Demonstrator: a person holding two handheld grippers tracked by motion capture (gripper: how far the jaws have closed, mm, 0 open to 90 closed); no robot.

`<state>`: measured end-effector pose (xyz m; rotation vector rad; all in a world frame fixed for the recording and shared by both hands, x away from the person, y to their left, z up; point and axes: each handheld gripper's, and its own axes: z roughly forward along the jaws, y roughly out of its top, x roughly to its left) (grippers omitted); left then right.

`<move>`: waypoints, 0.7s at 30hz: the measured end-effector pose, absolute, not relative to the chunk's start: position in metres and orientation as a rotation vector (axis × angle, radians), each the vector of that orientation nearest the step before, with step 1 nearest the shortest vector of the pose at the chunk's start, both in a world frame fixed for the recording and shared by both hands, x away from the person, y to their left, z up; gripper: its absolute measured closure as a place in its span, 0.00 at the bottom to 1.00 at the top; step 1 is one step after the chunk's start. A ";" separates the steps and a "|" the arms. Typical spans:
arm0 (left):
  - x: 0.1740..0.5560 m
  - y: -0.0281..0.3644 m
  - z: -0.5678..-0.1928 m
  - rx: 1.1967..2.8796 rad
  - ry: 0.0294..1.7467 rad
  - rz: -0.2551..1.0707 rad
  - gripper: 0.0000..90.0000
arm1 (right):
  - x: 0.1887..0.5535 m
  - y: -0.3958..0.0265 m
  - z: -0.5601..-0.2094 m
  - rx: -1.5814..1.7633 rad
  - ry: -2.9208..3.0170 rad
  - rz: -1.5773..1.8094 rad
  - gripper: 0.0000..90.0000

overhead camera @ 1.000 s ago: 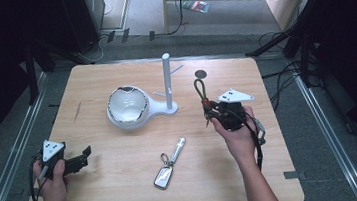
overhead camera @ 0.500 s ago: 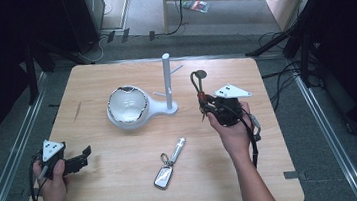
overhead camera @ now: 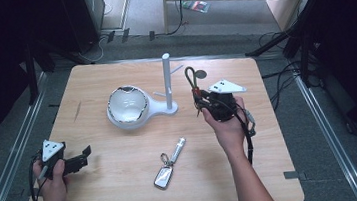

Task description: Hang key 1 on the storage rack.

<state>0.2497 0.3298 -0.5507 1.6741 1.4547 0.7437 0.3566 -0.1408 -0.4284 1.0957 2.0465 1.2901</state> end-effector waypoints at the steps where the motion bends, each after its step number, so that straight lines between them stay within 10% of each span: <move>1: 0.250 0.330 -0.551 1.674 1.455 0.744 0.08 | 0.358 -0.140 -0.428 1.094 2.046 1.295 0.79; 21: 0.250 0.330 -0.551 1.673 1.454 0.743 0.08 | 0.376 -0.127 -0.420 1.101 2.045 1.323 0.79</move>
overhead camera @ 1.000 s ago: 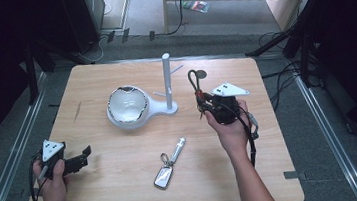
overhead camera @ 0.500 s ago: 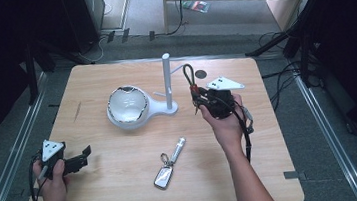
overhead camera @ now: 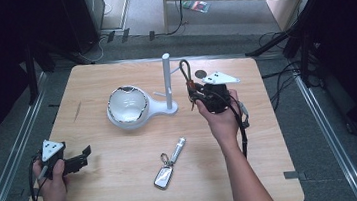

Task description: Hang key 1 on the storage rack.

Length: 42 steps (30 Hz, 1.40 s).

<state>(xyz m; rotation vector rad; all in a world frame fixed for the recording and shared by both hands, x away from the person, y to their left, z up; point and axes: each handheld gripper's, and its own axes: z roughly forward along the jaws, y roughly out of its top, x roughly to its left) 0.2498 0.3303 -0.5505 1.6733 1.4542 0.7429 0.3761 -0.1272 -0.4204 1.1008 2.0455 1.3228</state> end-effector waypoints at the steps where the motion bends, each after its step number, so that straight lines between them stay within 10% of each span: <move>1: 0.250 0.330 -0.551 1.672 1.454 0.742 0.08 | 0.377 -0.127 -0.421 1.109 2.045 1.325 0.78; 42: 0.250 0.330 -0.551 1.673 1.455 0.743 0.08 | 0.378 -0.130 -0.434 1.138 2.096 1.314 0.67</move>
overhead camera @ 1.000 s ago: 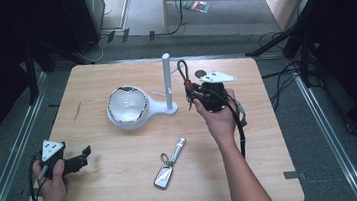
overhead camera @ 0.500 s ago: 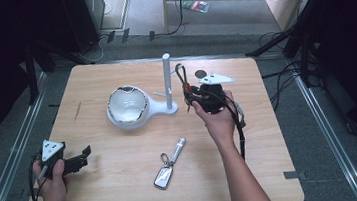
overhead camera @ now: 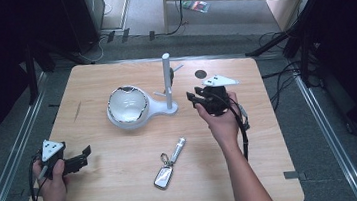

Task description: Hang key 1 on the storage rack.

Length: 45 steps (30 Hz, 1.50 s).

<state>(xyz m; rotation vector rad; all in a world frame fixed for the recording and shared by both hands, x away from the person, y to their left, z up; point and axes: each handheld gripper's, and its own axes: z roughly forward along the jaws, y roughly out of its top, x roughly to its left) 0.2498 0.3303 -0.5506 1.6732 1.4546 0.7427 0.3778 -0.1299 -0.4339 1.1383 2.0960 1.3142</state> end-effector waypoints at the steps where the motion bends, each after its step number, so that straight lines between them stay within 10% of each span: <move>1: 0.250 0.330 -0.551 1.673 1.455 0.743 0.08 | 0.377 -0.131 -0.434 1.141 2.095 1.311 0.66; 15: 0.250 0.330 -0.551 1.674 1.453 0.744 0.08 | 0.356 -0.158 -0.445 1.206 1.942 1.196 0.00; 45: 0.249 0.330 -0.551 1.675 1.457 0.751 0.08 | 0.310 -0.215 -0.475 1.212 1.863 1.165 0.00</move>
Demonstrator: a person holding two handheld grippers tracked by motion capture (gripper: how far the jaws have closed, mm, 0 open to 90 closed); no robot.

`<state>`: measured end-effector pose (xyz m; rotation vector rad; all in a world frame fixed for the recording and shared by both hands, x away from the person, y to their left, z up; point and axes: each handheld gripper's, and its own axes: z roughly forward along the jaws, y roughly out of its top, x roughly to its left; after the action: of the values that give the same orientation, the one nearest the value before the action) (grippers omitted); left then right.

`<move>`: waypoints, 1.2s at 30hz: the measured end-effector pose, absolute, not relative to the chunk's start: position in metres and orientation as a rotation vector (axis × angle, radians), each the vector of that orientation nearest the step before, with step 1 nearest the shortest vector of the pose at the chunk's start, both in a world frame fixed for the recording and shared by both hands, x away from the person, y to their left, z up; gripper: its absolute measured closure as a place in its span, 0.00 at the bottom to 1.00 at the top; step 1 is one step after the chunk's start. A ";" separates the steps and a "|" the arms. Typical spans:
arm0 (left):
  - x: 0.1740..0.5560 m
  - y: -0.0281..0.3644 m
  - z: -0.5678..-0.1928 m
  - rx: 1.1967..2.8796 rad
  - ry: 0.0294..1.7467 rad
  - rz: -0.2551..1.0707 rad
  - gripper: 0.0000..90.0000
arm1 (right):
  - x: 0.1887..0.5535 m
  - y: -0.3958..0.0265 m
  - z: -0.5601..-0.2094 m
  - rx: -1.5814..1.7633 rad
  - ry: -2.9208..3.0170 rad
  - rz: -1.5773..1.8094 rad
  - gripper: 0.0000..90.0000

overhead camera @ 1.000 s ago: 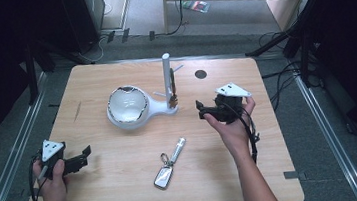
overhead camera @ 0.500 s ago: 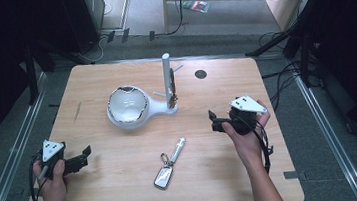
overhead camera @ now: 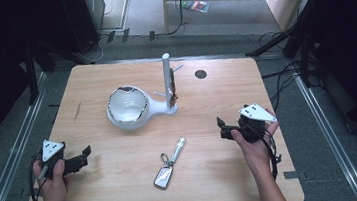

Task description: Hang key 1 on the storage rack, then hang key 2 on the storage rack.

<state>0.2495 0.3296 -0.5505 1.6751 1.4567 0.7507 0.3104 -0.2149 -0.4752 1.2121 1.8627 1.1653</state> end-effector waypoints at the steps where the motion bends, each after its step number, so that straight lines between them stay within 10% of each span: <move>1: 0.249 0.329 -0.551 1.675 1.455 0.753 0.08 | 0.310 -0.215 -0.475 1.212 1.863 1.165 0.00; 36: 0.245 0.330 -0.550 1.625 1.453 0.802 0.08 | 0.264 -0.295 -0.524 1.335 1.810 1.117 0.00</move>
<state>0.2452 0.3303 -0.5500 1.6252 1.4529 0.8021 0.2640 -0.2947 -0.5238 1.3346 1.8102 1.1170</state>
